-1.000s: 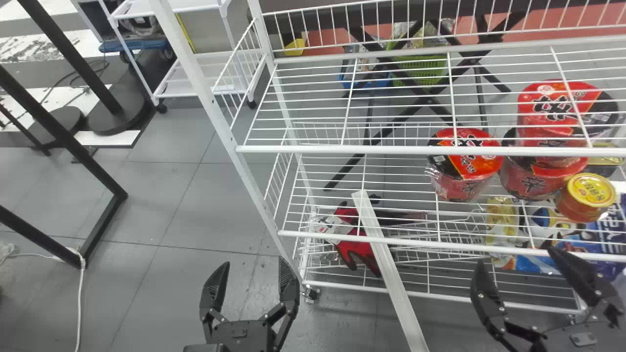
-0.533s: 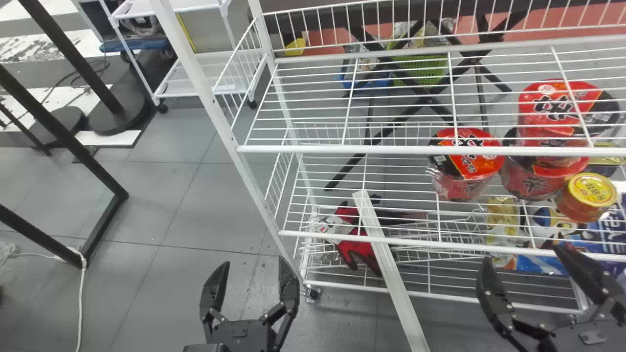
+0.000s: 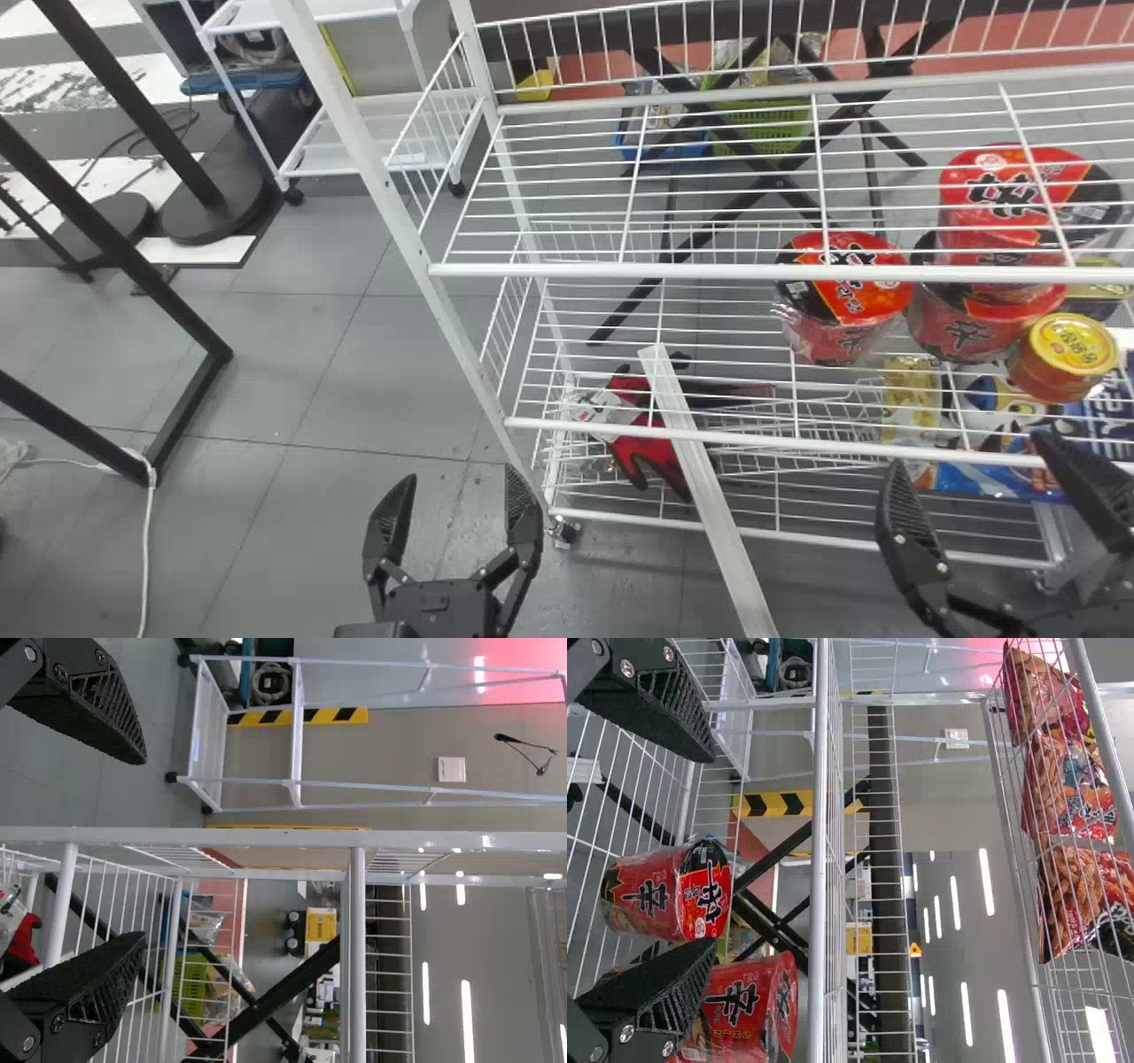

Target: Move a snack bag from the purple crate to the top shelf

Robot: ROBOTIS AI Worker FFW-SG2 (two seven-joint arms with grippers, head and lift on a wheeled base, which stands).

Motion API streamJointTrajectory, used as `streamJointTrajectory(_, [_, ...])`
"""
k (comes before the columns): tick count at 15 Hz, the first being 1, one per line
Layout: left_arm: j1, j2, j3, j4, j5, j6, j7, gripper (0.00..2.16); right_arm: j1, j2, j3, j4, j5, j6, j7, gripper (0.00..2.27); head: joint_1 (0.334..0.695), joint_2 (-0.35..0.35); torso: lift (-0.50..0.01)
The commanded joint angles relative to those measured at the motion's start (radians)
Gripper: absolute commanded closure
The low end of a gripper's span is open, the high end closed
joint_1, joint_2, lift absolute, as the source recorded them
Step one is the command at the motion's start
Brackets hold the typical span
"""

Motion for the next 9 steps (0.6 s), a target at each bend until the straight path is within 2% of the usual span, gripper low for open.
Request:
streamJointTrajectory(1, [0.0,-0.002,0.0,0.005,0.002,-0.005,0.002,0.12,0.041,-0.016,-0.01,-0.114,-0.011,0.175,0.0,0.08,0.695,0.245,-0.454])
streamJointTrajectory(4, [-0.004,-0.002,-0.001,0.013,0.003,-0.008,0.002,0.12,0.105,-0.018,-0.084,-0.275,-0.069,0.427,0.0,0.08,0.695,0.238,-0.454])
streamJointTrajectory(6, [-0.012,-0.001,-0.003,0.023,0.005,-0.008,0.002,0.12,0.137,-0.016,-0.164,-0.358,-0.134,0.51,0.002,0.08,0.695,0.196,-0.454])
streamJointTrajectory(9, [-0.026,0.004,-0.006,0.036,0.013,-0.011,0.0,0.12,0.177,0.0,-0.387,-0.483,-0.33,0.675,0.095,0.07,0.695,0.125,-0.454])
